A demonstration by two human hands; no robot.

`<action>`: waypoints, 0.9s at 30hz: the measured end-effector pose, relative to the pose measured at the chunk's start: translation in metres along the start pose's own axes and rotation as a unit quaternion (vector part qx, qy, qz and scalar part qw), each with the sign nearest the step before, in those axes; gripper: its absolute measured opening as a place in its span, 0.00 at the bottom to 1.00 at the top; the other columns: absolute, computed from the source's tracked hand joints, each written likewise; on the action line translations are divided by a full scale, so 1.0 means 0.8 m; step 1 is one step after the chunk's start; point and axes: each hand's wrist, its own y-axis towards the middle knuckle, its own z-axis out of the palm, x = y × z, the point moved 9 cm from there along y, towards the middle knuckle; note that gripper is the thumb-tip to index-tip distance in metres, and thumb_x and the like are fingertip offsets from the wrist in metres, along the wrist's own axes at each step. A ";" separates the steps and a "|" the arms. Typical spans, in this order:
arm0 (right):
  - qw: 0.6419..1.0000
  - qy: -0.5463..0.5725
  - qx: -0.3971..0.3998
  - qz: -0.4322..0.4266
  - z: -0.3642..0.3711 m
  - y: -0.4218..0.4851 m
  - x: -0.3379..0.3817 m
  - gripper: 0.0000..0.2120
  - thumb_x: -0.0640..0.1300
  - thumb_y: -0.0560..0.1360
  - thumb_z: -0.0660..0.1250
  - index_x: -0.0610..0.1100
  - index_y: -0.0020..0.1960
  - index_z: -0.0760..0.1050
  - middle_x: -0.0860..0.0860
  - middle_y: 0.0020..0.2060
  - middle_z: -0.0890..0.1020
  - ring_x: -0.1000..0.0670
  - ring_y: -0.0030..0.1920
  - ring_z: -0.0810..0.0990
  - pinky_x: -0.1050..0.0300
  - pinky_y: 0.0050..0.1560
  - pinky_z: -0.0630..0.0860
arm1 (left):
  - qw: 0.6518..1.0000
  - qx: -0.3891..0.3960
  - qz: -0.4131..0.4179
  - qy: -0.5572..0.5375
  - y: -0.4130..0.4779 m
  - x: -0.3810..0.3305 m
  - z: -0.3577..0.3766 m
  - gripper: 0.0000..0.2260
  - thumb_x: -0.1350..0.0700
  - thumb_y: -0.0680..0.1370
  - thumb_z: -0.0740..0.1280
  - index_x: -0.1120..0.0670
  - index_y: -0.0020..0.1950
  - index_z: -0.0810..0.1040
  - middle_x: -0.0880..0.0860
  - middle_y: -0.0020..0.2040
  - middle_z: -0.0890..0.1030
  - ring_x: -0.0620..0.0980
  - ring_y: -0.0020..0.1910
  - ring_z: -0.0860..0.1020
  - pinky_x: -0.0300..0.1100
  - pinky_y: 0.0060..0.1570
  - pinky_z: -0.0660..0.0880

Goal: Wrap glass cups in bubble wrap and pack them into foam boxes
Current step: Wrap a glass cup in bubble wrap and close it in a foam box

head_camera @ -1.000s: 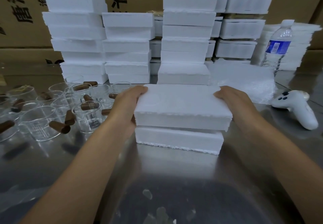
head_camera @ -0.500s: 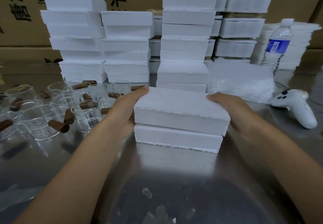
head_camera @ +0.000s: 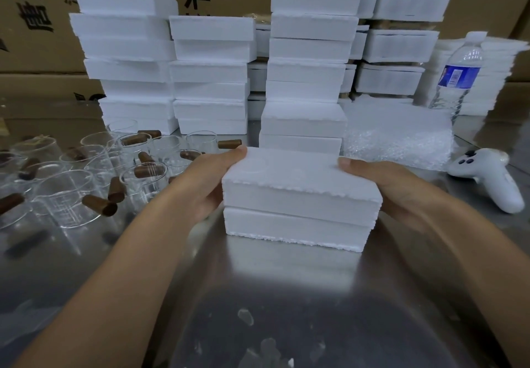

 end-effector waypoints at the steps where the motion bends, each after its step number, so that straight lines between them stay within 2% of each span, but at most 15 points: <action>1: 1.000 -0.007 0.004 0.002 0.000 0.000 0.001 0.30 0.58 0.57 0.78 0.43 0.54 0.82 0.46 0.50 0.84 0.43 0.52 0.82 0.47 0.58 0.75 | 1.000 0.001 0.003 0.014 0.000 -0.001 0.000 0.11 0.52 0.79 0.65 0.58 0.55 0.80 0.54 0.50 0.85 0.50 0.49 0.83 0.42 0.52 0.77; 2: 1.000 -0.011 0.003 0.004 -0.002 0.000 0.001 0.31 0.57 0.55 0.78 0.43 0.54 0.82 0.46 0.50 0.84 0.43 0.54 0.81 0.46 0.62 0.73 | 1.000 0.002 0.005 0.028 0.000 -0.002 -0.001 0.11 0.52 0.79 0.65 0.58 0.55 0.80 0.54 0.50 0.85 0.51 0.49 0.83 0.43 0.54 0.77; 3: 1.000 -0.013 0.001 0.007 -0.003 0.001 0.000 0.30 0.57 0.56 0.79 0.44 0.54 0.82 0.46 0.50 0.84 0.43 0.54 0.81 0.46 0.61 0.74 | 0.999 0.003 0.006 0.041 0.001 -0.003 -0.001 0.12 0.52 0.79 0.64 0.58 0.54 0.80 0.54 0.50 0.85 0.51 0.50 0.82 0.44 0.56 0.76; 4: 1.000 -0.013 0.001 0.009 -0.003 0.000 0.000 0.28 0.57 0.57 0.78 0.44 0.53 0.82 0.46 0.50 0.84 0.44 0.52 0.82 0.49 0.54 0.76 | 0.999 0.006 0.009 0.052 0.001 -0.004 -0.001 0.11 0.52 0.79 0.64 0.58 0.54 0.81 0.54 0.51 0.85 0.52 0.51 0.82 0.45 0.58 0.75; 6: 1.000 -0.015 0.009 0.005 0.000 0.000 0.001 0.24 0.57 0.59 0.77 0.46 0.52 0.83 0.48 0.48 0.85 0.48 0.45 0.83 0.59 0.39 0.74 | 0.997 0.018 0.023 0.071 0.001 -0.007 0.001 0.11 0.53 0.80 0.63 0.57 0.53 0.81 0.54 0.51 0.85 0.52 0.53 0.82 0.44 0.59 0.73; 8: 1.000 -0.012 0.014 0.005 0.002 0.001 0.001 0.24 0.58 0.57 0.75 0.47 0.50 0.84 0.49 0.46 0.85 0.51 0.41 0.83 0.62 0.33 0.72 | 0.995 0.032 0.040 0.082 0.000 -0.009 0.003 0.11 0.54 0.80 0.62 0.56 0.53 0.81 0.54 0.52 0.84 0.52 0.53 0.81 0.45 0.59 0.72; 12: 0.999 -0.022 0.020 0.013 0.000 0.004 0.000 0.28 0.59 0.54 0.73 0.45 0.49 0.83 0.50 0.44 0.85 0.52 0.39 0.83 0.61 0.35 0.73 | 0.993 0.043 0.063 0.086 0.003 -0.009 -0.001 0.14 0.54 0.79 0.63 0.58 0.62 0.78 0.57 0.57 0.82 0.58 0.60 0.78 0.51 0.64 0.70; 15: 0.998 -0.055 0.018 -0.008 -0.002 0.005 0.005 0.31 0.61 0.53 0.72 0.45 0.51 0.81 0.51 0.43 0.85 0.53 0.38 0.83 0.63 0.33 0.74 | 0.992 0.054 0.067 0.091 0.005 -0.009 -0.002 0.16 0.52 0.76 0.66 0.57 0.61 0.79 0.56 0.55 0.83 0.57 0.58 0.79 0.50 0.63 0.71; 17: 0.998 -0.057 0.015 -0.029 -0.003 0.005 0.009 0.29 0.59 0.54 0.73 0.44 0.50 0.82 0.49 0.46 0.85 0.50 0.43 0.83 0.58 0.42 0.76 | 0.990 0.068 0.065 0.103 0.006 -0.008 0.000 0.18 0.49 0.73 0.68 0.56 0.59 0.80 0.55 0.55 0.83 0.56 0.57 0.79 0.47 0.61 0.72; 19: 0.998 -0.049 0.016 -0.042 -0.003 0.004 0.011 0.26 0.58 0.56 0.73 0.44 0.49 0.83 0.47 0.48 0.85 0.48 0.48 0.83 0.54 0.51 0.76 | 0.988 0.075 0.064 0.123 0.006 -0.008 0.001 0.15 0.49 0.75 0.66 0.54 0.57 0.81 0.54 0.53 0.84 0.54 0.57 0.80 0.44 0.56 0.75; 21: 0.997 -0.051 0.017 -0.050 -0.001 0.002 0.012 0.24 0.58 0.57 0.74 0.46 0.49 0.83 0.47 0.47 0.85 0.48 0.47 0.84 0.56 0.48 0.76 | 0.986 0.067 0.061 0.137 0.007 -0.008 -0.001 0.13 0.48 0.78 0.64 0.53 0.55 0.82 0.52 0.52 0.84 0.53 0.56 0.81 0.41 0.51 0.76; 24: 0.997 -0.056 0.006 -0.051 -0.001 0.002 0.011 0.20 0.59 0.57 0.75 0.51 0.46 0.84 0.50 0.41 0.86 0.52 0.39 0.83 0.63 0.35 0.75 | 0.986 0.051 0.058 0.147 0.006 -0.008 -0.003 0.12 0.48 0.79 0.63 0.52 0.50 0.84 0.51 0.50 0.85 0.50 0.52 0.82 0.41 0.51 0.76; 25: 0.997 -0.057 0.002 -0.052 -0.002 0.002 0.010 0.19 0.58 0.57 0.76 0.51 0.45 0.84 0.50 0.40 0.86 0.52 0.37 0.83 0.63 0.35 0.74 | 0.987 0.044 0.058 0.145 0.005 -0.008 -0.003 0.12 0.48 0.79 0.63 0.52 0.49 0.84 0.51 0.49 0.85 0.48 0.50 0.82 0.40 0.49 0.76; 27: 0.997 -0.058 -0.005 -0.050 -0.004 0.003 0.008 0.19 0.59 0.57 0.76 0.52 0.46 0.84 0.50 0.42 0.86 0.51 0.41 0.84 0.58 0.43 0.75 | 0.989 0.021 0.061 0.130 0.001 -0.009 -0.003 0.11 0.48 0.79 0.64 0.52 0.49 0.83 0.49 0.46 0.86 0.45 0.45 0.83 0.36 0.41 0.76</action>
